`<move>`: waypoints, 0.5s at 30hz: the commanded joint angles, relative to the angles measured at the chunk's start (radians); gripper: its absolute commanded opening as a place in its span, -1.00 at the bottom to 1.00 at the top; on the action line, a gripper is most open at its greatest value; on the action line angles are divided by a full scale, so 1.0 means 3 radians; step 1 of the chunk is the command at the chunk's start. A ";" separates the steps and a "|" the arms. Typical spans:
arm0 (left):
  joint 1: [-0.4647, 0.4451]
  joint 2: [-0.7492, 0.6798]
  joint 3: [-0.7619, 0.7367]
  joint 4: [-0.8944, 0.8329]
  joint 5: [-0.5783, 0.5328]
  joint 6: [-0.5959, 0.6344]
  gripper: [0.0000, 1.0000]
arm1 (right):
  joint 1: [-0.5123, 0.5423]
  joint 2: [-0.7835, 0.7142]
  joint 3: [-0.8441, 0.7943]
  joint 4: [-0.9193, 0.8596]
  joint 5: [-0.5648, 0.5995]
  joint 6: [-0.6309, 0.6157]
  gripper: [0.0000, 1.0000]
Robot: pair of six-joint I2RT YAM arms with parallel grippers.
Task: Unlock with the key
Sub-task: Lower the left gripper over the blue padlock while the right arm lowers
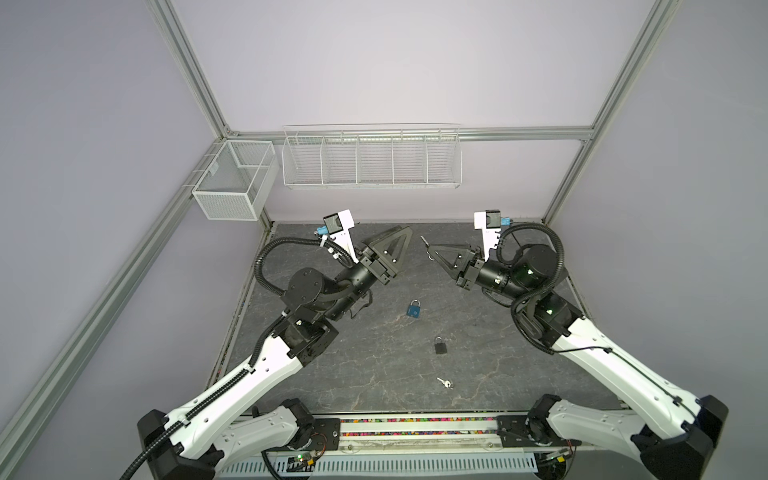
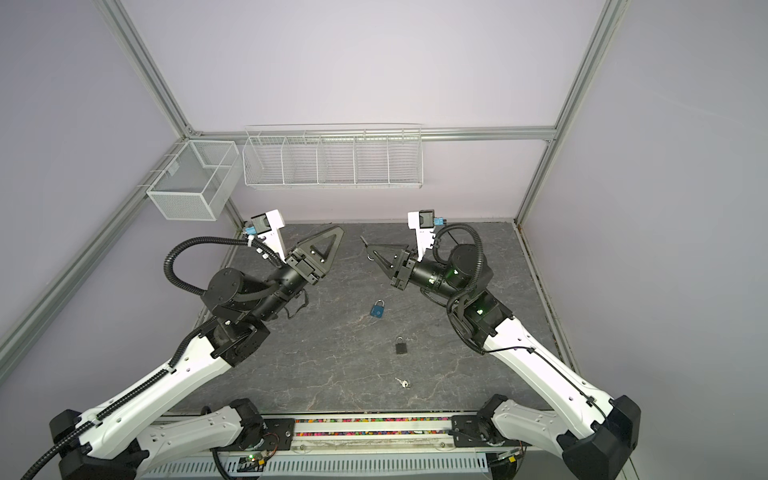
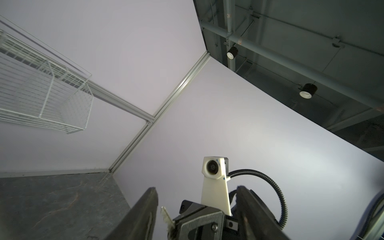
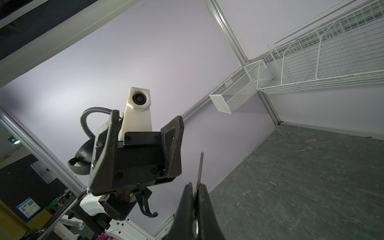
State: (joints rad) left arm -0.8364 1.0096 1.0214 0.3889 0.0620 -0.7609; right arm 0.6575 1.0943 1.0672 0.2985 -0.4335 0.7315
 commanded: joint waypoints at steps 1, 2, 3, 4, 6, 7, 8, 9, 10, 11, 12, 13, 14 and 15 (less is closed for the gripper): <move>-0.0003 -0.0126 -0.0045 -0.0662 -0.0391 0.0222 0.26 | -0.0138 -0.0140 -0.0087 -0.0284 0.0005 -0.0041 -0.88; -0.0002 -0.0141 -0.0013 -0.0896 -0.0480 0.0273 0.27 | -0.0173 -0.0177 -0.0121 -0.0375 0.0032 -0.0062 -0.88; -0.0002 -0.0144 0.0035 -0.1135 -0.0571 0.0315 0.27 | -0.0210 -0.0210 -0.0140 -0.0493 0.0077 -0.0089 -0.88; 0.0001 -0.0136 0.0105 -0.1441 -0.0691 0.0342 0.27 | -0.0247 -0.0243 -0.0151 -0.0679 0.0139 -0.0149 -0.88; 0.0000 -0.0087 0.0195 -0.1907 -0.0876 0.0362 0.27 | -0.0346 -0.0299 -0.0205 -0.0965 0.0213 -0.0216 -0.88; 0.0000 -0.0048 0.0215 -0.2092 -0.0932 0.0345 0.27 | -0.0406 -0.0334 -0.0279 -0.0992 0.0188 -0.0198 -0.88; 0.0001 0.0002 0.0228 -0.2232 -0.0959 0.0316 0.27 | -0.0465 -0.0365 -0.0366 -0.0980 0.0150 -0.0163 -0.88; 0.0001 0.0063 0.0243 -0.2339 -0.0968 0.0299 0.26 | -0.0505 -0.0387 -0.0417 -0.0991 0.0137 -0.0146 -0.88; 0.0001 0.0154 0.0272 -0.2477 -0.0956 0.0274 0.26 | -0.0540 -0.0400 -0.0452 -0.1044 0.0145 -0.0144 -0.88; -0.0005 0.0263 0.0303 -0.2608 -0.0927 0.0261 0.26 | -0.0580 -0.0411 -0.0471 -0.1167 0.0180 -0.0163 -0.88; -0.0008 0.0366 0.0328 -0.2705 -0.0887 0.0269 0.26 | -0.0612 -0.0421 -0.0484 -0.1287 0.0218 -0.0188 -0.88; -0.0008 0.0501 0.0373 -0.2839 -0.0869 0.0281 0.26 | -0.0648 -0.0430 -0.0498 -0.1431 0.0264 -0.0217 -0.88; -0.0018 0.0645 0.0422 -0.2975 -0.0864 0.0303 0.26 | -0.0688 -0.0441 -0.0530 -0.1535 0.0291 -0.0242 -0.88; -0.0028 0.0765 0.0466 -0.3069 -0.0847 0.0340 0.26 | -0.0724 -0.0455 -0.0575 -0.1592 0.0307 -0.0267 -0.88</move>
State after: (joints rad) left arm -0.8375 1.1641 1.1233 -0.3317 -0.1799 -0.6914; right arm 0.4633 0.9825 0.9207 -0.0723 -0.3756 0.6827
